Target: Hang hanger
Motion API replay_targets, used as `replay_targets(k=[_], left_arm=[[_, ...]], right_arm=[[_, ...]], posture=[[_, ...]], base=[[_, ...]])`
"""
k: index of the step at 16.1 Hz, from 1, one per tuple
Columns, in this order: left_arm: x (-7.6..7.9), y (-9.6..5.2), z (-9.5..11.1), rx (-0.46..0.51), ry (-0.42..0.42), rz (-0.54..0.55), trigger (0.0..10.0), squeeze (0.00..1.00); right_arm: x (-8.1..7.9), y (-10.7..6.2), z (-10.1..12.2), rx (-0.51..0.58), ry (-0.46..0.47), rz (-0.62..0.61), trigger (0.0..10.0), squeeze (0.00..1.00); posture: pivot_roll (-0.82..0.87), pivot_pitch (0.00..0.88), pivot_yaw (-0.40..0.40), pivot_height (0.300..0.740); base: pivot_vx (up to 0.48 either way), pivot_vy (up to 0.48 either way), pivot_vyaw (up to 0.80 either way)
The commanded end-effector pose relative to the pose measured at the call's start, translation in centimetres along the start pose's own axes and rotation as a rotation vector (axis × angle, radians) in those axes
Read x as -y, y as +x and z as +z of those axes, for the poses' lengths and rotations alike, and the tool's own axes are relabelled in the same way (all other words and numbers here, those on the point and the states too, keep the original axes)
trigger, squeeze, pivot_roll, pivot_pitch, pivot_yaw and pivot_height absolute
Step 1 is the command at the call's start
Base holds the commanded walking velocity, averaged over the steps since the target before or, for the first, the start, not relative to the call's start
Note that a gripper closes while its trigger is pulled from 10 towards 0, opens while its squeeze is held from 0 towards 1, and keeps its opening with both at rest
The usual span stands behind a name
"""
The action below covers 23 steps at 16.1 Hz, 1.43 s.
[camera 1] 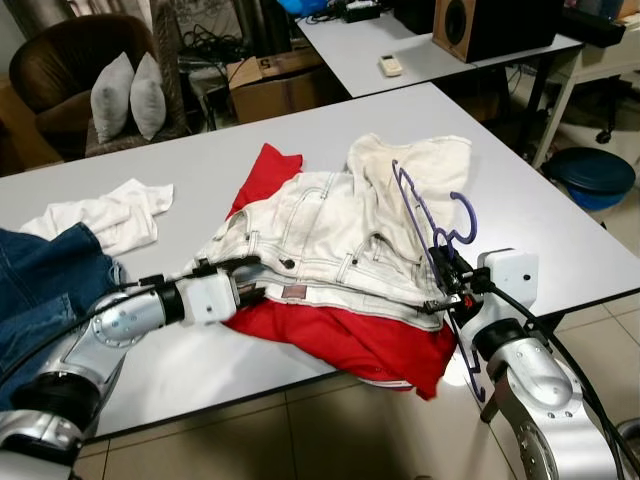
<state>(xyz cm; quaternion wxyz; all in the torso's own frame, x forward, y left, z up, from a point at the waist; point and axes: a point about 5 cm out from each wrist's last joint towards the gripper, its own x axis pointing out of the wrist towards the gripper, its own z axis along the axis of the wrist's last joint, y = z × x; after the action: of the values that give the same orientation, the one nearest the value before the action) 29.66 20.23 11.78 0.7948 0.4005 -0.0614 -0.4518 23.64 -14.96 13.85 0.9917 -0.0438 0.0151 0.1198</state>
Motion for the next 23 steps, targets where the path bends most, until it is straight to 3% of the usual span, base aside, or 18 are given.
replay_targets(k=[1, 3, 5, 6, 7, 10, 14, 17, 23], left_arm=[[-0.7, -0.6, 0.2, 0.011, -0.062, -0.029, 10.0, 1.0], [-0.5, -0.6, 0.2, -0.002, -0.061, -0.088, 10.0, 1.0], [-0.7, 1.9, 1.0, 0.007, -0.051, -0.091, 10.0, 1.0], [-0.4, 2.8, 0.9, -0.03, -0.027, -0.114, 10.0, 0.43], [-0.4, 3.4, 0.7, -0.077, -0.008, -0.118, 10.0, 0.0], [-0.4, 4.8, 0.4, -0.107, -0.056, -0.07, 10.0, 0.0], [-0.8, 5.7, 0.0, -0.183, 0.046, -0.004, 10.0, 0.0], [-0.8, 5.8, -0.1, -0.194, 0.08, -0.005, 10.0, 0.0], [0.7, 6.7, -0.2, -0.207, 0.138, -0.1, 10.0, 0.0]], right_arm=[[-0.6, 0.0, -0.6, -0.027, 0.019, 0.03, 10.0, 0.0], [-0.7, 0.0, -0.8, -0.032, 0.015, 0.032, 10.0, 0.0], [-0.7, 0.1, -0.7, -0.032, 0.017, 0.03, 10.0, 0.0], [-0.9, 0.2, -0.7, -0.028, 0.02, 0.029, 10.0, 0.0], [-1.0, 0.3, -0.6, -0.025, 0.022, 0.029, 10.0, 0.0], [-1.2, 0.4, -0.5, -0.021, 0.029, 0.022, 10.0, 0.0], [-1.2, 0.5, -0.5, -0.018, 0.035, 0.009, 10.0, 0.0], [-1.2, 0.6, -0.6, -0.018, 0.034, 0.009, 10.0, 0.0], [-1.4, 0.6, -0.7, -0.015, 0.035, -0.007, 10.0, 0.0]], posture=[[-0.08, 0.0, 0.148, 0.74], [-0.08, 0.0, 0.149, 0.74], [-0.08, 0.0, 0.152, 0.74], [-0.08, 0.0, 0.158, 0.74], [-0.08, 0.0, 0.161, 0.74], [-0.08, 0.0, 0.175, 0.74], [-0.07, 0.0, 0.18, 0.74], [-0.06, 0.0, 0.184, 0.74], [-0.07, 0.0, 0.204, 0.74]], base=[[0.0, 0.0, 0.0], [0.0, 0.0, 0.0], [0.0, 0.0, 0.0], [0.0, 0.0, 0.0], [0.0, 0.0, 0.0], [0.0, 0.0, 0.0], [0.0, 0.0, 0.0], [0.0, 0.0, 0.0], [0.0, 0.0, 0.0]])
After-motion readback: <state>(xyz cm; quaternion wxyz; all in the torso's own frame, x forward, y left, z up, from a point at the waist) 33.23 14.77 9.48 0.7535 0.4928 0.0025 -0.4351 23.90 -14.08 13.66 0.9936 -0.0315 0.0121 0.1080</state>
